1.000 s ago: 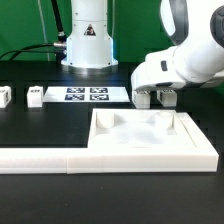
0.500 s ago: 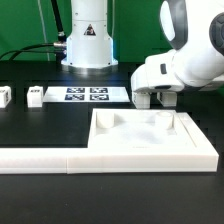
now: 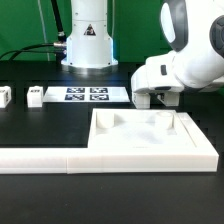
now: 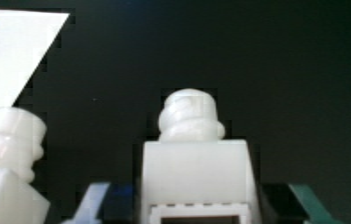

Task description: Assemble square table

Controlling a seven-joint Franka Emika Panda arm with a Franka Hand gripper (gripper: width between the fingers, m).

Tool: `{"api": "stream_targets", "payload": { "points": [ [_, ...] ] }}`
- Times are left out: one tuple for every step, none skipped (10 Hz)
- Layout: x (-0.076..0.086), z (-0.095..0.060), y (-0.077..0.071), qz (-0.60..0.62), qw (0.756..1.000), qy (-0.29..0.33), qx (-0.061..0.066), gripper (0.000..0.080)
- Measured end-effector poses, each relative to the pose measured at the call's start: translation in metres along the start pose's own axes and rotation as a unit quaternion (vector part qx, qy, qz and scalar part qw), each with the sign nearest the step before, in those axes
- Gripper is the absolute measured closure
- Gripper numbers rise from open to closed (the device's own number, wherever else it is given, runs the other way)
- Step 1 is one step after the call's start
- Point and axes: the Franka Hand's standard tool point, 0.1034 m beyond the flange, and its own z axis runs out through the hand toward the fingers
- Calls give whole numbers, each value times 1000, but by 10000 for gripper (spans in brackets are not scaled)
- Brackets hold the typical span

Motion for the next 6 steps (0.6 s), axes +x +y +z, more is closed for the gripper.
{"api": "stream_targets", "payload": {
  "points": [
    [0, 0, 0, 0, 1000, 0, 0, 512],
    [0, -1, 1, -4, 1000, 0, 1, 512],
    [-5, -14, 8, -24, 1000, 1, 6, 512],
    [-11, -31, 16, -31, 999, 5, 12, 512],
    [-17, -43, 22, -30, 999, 10, 18, 512],
    [-23, -53, 27, -29, 999, 13, 22, 511]
  ]
}}
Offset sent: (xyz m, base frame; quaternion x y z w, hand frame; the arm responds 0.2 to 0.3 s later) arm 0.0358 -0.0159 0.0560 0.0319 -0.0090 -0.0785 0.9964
